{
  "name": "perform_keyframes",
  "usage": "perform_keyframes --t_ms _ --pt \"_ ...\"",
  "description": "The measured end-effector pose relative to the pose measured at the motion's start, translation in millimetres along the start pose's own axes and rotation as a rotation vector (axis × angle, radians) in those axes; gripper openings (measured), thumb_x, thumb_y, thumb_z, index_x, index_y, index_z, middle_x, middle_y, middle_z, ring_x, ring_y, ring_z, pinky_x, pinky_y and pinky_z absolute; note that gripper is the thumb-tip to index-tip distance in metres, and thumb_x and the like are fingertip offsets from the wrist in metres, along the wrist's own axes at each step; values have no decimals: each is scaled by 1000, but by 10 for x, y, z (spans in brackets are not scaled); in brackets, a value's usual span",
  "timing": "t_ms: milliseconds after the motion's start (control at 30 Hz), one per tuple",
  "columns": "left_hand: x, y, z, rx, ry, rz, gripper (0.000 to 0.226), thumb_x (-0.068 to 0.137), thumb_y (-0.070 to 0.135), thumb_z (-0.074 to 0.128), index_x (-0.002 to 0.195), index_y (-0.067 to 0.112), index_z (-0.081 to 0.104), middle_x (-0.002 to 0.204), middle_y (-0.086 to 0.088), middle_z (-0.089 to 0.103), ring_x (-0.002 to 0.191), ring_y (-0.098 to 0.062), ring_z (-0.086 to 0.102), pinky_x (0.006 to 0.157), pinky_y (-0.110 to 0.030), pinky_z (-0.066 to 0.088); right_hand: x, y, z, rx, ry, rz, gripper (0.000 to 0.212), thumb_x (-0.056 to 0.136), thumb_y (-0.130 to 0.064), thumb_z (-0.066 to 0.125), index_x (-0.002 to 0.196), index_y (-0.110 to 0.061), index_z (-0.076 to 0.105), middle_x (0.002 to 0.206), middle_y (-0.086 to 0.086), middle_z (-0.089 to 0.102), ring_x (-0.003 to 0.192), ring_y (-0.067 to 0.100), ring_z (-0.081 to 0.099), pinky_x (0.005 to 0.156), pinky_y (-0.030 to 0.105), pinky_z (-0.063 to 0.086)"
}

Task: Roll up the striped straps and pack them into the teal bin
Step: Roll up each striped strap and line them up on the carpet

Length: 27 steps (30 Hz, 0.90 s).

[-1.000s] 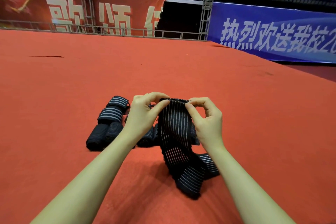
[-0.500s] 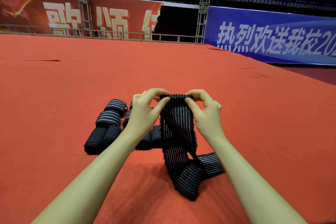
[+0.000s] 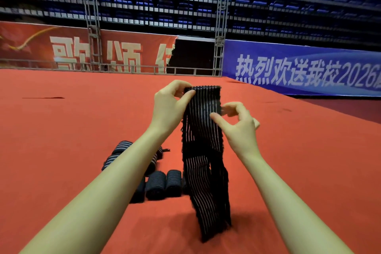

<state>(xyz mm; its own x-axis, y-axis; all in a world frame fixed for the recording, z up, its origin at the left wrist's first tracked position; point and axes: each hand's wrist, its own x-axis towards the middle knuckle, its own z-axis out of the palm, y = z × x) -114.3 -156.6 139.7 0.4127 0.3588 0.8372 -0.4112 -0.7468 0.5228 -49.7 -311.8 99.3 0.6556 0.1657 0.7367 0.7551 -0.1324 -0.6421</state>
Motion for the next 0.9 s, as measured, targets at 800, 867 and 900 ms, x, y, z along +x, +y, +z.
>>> perform_keyframes --t_ms 800,867,900 --pt "152 35 -95 -116 -91 -12 8 90 9 63 92 17 63 85 7 64 79 -4 57 83 -35 51 54 -62 148 224 -21 126 38 77 -46 71 106 -38 48 106 -19 61 103 5 57 103 38 29" --pt "171 46 -119 -143 -99 -28 11 90 8 62 91 18 62 85 4 64 79 -6 58 81 -35 51 148 -104 126 273 -34 56 30 78 -50 62 105 -45 53 99 -29 64 99 -4 59 107 50 33" --pt "173 55 -123 -153 -109 -30 11 90 7 62 91 18 62 85 4 64 79 -8 59 81 -36 51 196 -128 117 273 -39 21 25 79 -48 61 103 -48 56 97 -33 65 99 -6 60 106 53 33"
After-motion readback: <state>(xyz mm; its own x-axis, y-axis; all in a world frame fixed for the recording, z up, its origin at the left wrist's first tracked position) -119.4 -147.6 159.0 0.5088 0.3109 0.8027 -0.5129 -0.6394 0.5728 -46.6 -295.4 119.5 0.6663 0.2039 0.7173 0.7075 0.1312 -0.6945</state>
